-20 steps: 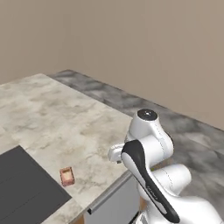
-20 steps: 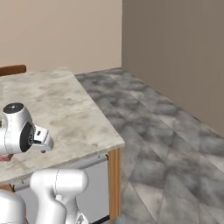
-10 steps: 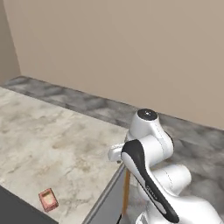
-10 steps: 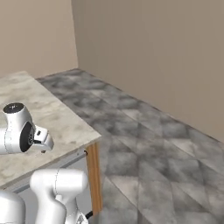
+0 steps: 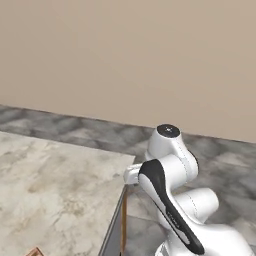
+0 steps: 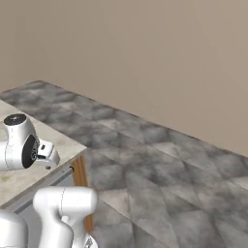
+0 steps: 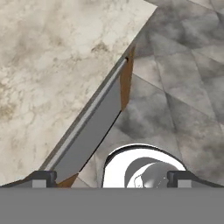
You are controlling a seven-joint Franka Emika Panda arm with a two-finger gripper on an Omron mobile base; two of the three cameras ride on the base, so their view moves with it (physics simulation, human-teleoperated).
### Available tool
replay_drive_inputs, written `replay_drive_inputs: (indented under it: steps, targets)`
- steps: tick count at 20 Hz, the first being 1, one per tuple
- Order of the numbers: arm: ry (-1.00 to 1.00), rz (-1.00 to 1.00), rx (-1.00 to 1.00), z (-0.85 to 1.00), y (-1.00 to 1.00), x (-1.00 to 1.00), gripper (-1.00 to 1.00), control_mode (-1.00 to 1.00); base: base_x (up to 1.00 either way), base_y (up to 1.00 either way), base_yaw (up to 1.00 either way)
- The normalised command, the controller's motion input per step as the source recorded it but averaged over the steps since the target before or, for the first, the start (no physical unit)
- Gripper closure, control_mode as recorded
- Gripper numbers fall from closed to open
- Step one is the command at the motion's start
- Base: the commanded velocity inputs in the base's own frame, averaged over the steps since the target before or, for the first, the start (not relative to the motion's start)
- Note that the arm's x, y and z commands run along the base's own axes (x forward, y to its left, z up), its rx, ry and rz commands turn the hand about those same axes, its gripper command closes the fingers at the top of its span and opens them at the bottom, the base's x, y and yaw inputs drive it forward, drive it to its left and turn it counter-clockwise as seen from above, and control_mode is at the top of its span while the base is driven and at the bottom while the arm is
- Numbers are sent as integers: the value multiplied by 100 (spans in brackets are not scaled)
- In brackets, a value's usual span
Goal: Locate and retrieve the bar soap and bar soap from the cabinet. Place them next to the sink.
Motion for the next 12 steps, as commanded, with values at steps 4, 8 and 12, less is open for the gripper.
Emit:
replay_drive_inputs:
  steps: [4, 8, 12]
  targets:
    - [0, 0, 0, 0, 0, 0, -100, 100, 0, -53, -32]
    - [0, 0, 0, 0, 0, 0, -100, 100, 0, -42, -35]
    - [0, 0, 0, 0, 0, 0, -100, 100, 0, -52, -31]
